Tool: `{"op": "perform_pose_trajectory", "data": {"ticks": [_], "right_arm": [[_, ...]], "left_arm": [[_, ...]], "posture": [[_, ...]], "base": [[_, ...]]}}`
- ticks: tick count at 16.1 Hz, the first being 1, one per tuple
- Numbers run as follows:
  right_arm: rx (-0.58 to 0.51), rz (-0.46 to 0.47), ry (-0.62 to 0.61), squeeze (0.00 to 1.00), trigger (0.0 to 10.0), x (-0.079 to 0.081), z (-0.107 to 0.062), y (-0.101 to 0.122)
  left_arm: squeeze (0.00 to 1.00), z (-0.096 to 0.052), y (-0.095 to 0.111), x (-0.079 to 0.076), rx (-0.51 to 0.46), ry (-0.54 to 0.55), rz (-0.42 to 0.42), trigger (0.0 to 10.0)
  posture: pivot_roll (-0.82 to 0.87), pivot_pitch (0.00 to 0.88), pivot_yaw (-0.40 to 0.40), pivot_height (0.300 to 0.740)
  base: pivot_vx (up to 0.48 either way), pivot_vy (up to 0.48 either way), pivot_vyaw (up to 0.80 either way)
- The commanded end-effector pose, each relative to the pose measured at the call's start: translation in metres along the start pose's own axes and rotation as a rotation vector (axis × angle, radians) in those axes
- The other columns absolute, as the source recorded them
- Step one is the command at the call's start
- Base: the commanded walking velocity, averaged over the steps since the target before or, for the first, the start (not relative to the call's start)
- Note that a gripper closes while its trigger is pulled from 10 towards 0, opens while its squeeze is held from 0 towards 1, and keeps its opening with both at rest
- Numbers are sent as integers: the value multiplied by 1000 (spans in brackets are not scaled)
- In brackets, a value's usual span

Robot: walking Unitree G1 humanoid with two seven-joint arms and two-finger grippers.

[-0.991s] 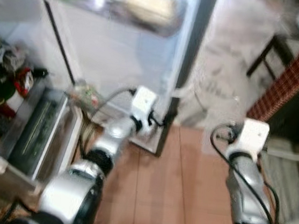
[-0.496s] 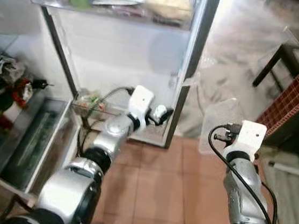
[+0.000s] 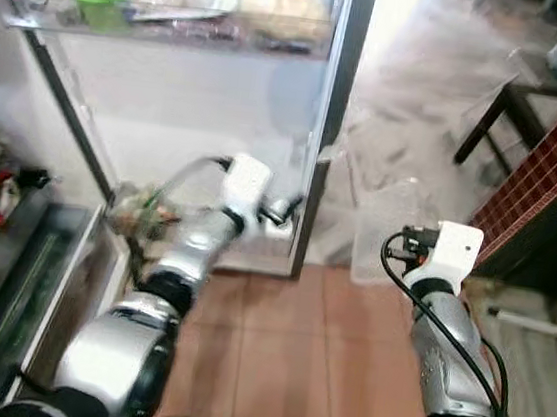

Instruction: Restocking fridge

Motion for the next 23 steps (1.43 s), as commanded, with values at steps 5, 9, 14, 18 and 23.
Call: {"op": "perform_pose_trajectory", "data": {"ticks": [5, 9, 14, 18, 23], "right_arm": [[-1, 20, 84, 0, 10000, 16, 6, 3], [-32, 22, 184, 0, 10000, 32, 7, 10], [-36, -1, 302, 0, 10000, 51, 13, 17], [-40, -22, 282, 0, 10000, 49, 18, 16], [-43, -13, 304, 0, 10000, 58, 17, 14]], "left_arm": [[0, -67, -23, 74, -12, 271, 49, 10000], [0, -123, -20, 86, -87, 420, 23, 10000], [0, -151, -32, 78, -5, 499, 4, 10000], [0, -147, -24, 73, -19, 533, -55, 10000], [0, -148, -25, 69, -4, 556, -66, 10000]], "posture": [[21, 33, -3, 740], [43, 32, -11, 740], [56, 26, -23, 740], [58, 39, -10, 740], [51, 27, -7, 740]], "base": [[0, 0, 0], [0, 0, 0], [0, 0, 794], [0, 0, 795], [0, 0, 800]]}}
Point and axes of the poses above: a point about 5 cm out from each wrist's last joint towards the gripper, its own z axis pointing out of the wrist towards the gripper, its own y axis along the axis of the wrist's last joint, x = y × z, the point moved 4 cm from there along z, pointing out of the wrist towards the gripper, and after that the axes turned 6 degrees about z, right-handed, at the moved point
